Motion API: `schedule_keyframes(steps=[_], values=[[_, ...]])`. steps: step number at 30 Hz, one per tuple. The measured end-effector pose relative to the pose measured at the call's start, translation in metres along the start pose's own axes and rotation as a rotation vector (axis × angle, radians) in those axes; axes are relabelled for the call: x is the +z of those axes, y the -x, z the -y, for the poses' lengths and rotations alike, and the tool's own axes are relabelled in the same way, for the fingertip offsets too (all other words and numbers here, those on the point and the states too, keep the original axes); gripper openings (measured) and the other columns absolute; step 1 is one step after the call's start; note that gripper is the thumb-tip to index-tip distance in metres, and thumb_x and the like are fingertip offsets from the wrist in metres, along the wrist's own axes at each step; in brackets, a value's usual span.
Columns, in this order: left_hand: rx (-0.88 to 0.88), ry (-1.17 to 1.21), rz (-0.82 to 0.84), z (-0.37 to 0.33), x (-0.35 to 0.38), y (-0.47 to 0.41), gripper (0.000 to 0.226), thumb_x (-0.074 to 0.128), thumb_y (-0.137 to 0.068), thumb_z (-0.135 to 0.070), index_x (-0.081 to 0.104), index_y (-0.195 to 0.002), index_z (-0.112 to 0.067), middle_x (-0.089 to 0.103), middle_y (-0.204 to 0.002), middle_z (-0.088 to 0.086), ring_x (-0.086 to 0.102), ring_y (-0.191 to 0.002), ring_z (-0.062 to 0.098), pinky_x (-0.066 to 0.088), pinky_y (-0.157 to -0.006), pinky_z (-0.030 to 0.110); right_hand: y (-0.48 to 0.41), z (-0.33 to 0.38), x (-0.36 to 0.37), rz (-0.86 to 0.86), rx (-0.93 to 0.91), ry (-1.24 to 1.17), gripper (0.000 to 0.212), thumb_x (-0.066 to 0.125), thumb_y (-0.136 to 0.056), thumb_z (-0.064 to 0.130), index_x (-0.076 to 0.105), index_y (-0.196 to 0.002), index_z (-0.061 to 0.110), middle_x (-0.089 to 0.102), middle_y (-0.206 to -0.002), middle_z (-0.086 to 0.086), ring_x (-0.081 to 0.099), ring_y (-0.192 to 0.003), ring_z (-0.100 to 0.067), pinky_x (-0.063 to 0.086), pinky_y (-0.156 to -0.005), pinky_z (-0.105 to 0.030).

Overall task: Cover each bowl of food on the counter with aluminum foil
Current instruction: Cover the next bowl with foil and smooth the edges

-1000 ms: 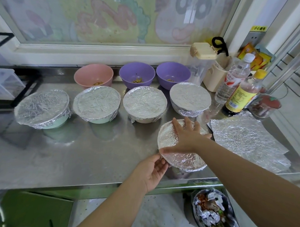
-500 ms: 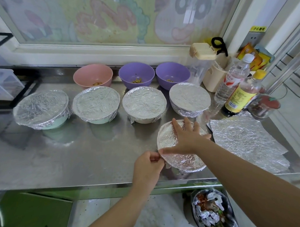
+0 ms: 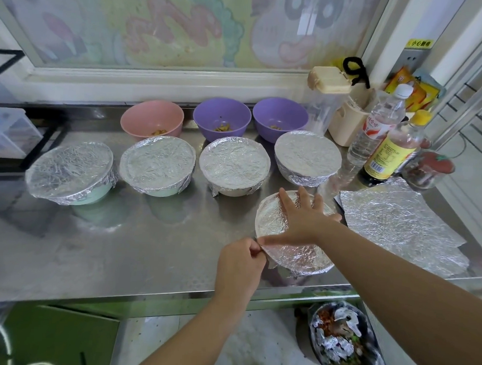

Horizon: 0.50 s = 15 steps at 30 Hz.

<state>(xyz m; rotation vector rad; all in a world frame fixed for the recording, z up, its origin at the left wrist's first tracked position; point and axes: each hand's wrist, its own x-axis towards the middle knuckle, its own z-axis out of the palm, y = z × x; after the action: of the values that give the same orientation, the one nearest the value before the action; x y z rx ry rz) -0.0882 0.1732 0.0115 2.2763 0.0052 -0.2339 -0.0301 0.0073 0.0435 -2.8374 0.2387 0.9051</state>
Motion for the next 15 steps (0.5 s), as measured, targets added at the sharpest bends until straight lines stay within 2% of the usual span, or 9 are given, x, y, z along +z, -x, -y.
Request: schedule_keyframes(steps=[2, 3, 5, 8, 10, 12, 15], values=[[-0.066, 0.047, 0.096, -0.001, -0.005, -0.002, 0.013, 0.065, -0.088, -0.014, 0.072, -0.079, -0.02, 0.069, -0.074, -0.008, 0.062, -0.066, 0.008, 0.041, -0.055, 0.011, 0.0, 0.0, 0.0, 0.0, 0.0, -0.004, 0.138, 0.059, -0.057, 0.096, -0.026, -0.152, 0.045, -0.035, -0.162, 0.0, -0.026, -0.149, -0.042, 0.005, -0.105, -0.086], [-0.134, 0.122, 0.158, -0.002, -0.009, -0.004, 0.016, 0.065, -0.088, -0.011, 0.073, -0.079, -0.021, 0.071, -0.075, -0.005, 0.067, -0.069, 0.012, 0.046, -0.059, 0.012, 0.0, 0.0, 0.0, 0.002, 0.001, -0.006, 0.138, 0.059, -0.056, 0.096, -0.026, -0.152, 0.045, -0.036, -0.162, -0.001, -0.026, -0.149, -0.042, 0.005, -0.105, -0.086], [-0.332, 0.402, 0.276, -0.003, -0.015, -0.006, 0.018, 0.063, -0.089, -0.001, 0.074, -0.083, -0.014, 0.075, -0.084, 0.006, 0.073, -0.08, 0.02, 0.057, -0.076, 0.025, 0.0, -0.001, 0.0, 0.004, 0.002, -0.003, 0.138, 0.058, -0.056, 0.097, -0.026, -0.152, 0.045, -0.036, -0.162, -0.001, -0.025, -0.15, -0.043, 0.005, -0.105, -0.086], [-0.617, 0.856, 0.405, -0.009, -0.021, -0.003, 0.022, 0.051, -0.095, 0.01, 0.067, -0.11, 0.005, 0.072, -0.108, 0.019, 0.071, -0.092, 0.022, 0.06, -0.078, 0.032, -0.001, 0.0, 0.0, 0.002, 0.005, 0.003, 0.139, 0.057, -0.055, 0.097, -0.026, -0.153, 0.045, -0.036, -0.162, -0.001, -0.024, -0.15, -0.043, 0.006, -0.105, -0.086], [-0.737, 1.038, 0.455, -0.012, -0.023, -0.003, 0.029, 0.042, -0.097, 0.01, 0.06, -0.119, 0.01, 0.068, -0.12, 0.02, 0.065, -0.113, 0.028, 0.054, -0.094, 0.04, -0.002, 0.0, 0.0, 0.003, 0.006, 0.008, 0.139, 0.057, -0.055, 0.097, -0.026, -0.153, 0.045, -0.036, -0.162, -0.001, -0.023, -0.15, -0.043, 0.007, -0.105, -0.086], [-0.808, 1.178, 0.489, -0.019, -0.027, -0.004, 0.033, 0.038, -0.096, 0.009, 0.055, -0.125, 0.013, 0.063, -0.125, 0.022, 0.053, -0.129, 0.033, 0.037, -0.113, 0.049, -0.002, 0.0, 0.0, 0.007, 0.005, 0.01, 0.138, 0.057, -0.056, 0.097, -0.027, -0.153, 0.044, -0.035, -0.162, -0.001, -0.024, -0.15, -0.044, 0.007, -0.105, -0.086], [-0.853, 1.296, 0.523, -0.026, -0.028, -0.007, 0.049, 0.041, -0.09, 0.004, 0.042, -0.139, 0.012, 0.048, -0.143, 0.025, 0.037, -0.142, 0.036, 0.023, -0.119, 0.054, 0.0, 0.0, 0.0, 0.004, 0.012, 0.0, 0.138, 0.056, -0.056, 0.098, -0.026, -0.153, 0.044, -0.034, -0.163, -0.002, -0.025, -0.15, -0.043, 0.006, -0.105, -0.086]])
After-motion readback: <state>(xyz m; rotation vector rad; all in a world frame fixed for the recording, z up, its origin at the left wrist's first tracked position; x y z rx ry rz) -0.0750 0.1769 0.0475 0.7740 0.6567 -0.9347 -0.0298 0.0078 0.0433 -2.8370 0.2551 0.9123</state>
